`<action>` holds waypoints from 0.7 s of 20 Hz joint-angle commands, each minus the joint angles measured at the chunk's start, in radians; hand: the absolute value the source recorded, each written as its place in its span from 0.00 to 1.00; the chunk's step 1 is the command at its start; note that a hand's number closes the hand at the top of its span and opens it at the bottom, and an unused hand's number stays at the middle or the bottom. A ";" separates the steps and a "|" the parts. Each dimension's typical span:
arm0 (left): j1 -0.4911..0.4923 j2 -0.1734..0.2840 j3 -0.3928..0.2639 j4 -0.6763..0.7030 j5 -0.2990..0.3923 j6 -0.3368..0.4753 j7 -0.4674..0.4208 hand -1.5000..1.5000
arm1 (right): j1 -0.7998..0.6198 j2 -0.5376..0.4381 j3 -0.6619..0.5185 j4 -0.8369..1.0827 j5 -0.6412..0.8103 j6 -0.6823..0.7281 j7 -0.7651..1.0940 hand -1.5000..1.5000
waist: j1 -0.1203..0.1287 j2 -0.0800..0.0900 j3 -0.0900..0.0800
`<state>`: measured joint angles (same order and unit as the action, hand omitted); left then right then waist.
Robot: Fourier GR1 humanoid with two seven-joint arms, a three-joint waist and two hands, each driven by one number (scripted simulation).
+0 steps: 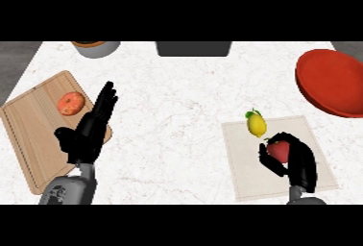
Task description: Pick the bell pepper from the placemat and place it in the bowl
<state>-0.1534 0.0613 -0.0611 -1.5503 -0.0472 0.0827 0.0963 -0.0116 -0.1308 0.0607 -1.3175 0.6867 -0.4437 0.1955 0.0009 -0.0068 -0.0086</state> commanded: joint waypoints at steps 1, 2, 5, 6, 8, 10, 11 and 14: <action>0.004 -0.007 -0.022 -0.003 0.002 -0.016 0.002 0.50 | 0.005 -0.091 0.114 -0.015 -0.131 0.285 -0.206 1.00 | 0.020 0.004 0.013; -0.002 -0.011 -0.016 0.010 -0.006 -0.002 -0.011 0.50 | 0.009 -0.102 0.167 -0.031 -0.138 0.353 -0.259 1.00 | 0.026 0.006 0.013; -0.001 -0.005 -0.014 0.008 0.005 -0.017 -0.006 0.50 | 0.042 -0.179 0.257 -0.048 -0.170 0.517 -0.417 1.00 | 0.047 0.009 0.014; 0.002 -0.012 -0.014 0.018 0.010 -0.017 -0.008 0.50 | 0.044 -0.214 0.265 -0.076 -0.199 0.566 -0.486 1.00 | 0.032 0.008 0.013; 0.001 -0.006 -0.012 0.005 -0.009 0.000 -0.009 0.50 | 0.079 -0.288 0.271 -0.103 -0.268 0.673 -0.615 1.00 | 0.013 0.001 0.014; -0.011 -0.009 0.000 0.017 0.001 0.003 0.005 0.50 | 0.059 -0.354 0.233 -0.154 -0.362 0.763 -0.758 1.00 | -0.007 0.003 0.013; 0.027 -0.001 0.003 0.009 0.009 -0.007 -0.012 0.50 | 0.085 -0.395 0.212 -0.171 -0.407 0.808 -0.818 1.00 | -0.010 -0.002 0.012; 0.040 0.000 0.008 0.024 0.001 -0.001 -0.043 0.50 | 0.088 -0.522 0.095 -0.221 -0.544 0.923 -1.018 1.00 | -0.036 -0.001 0.010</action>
<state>-0.1362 0.0557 -0.0617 -1.5366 -0.0500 0.0865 0.0824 0.0629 -0.5200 0.2370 -1.4806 0.2907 0.3261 -0.5964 -0.0113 -0.0072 0.0019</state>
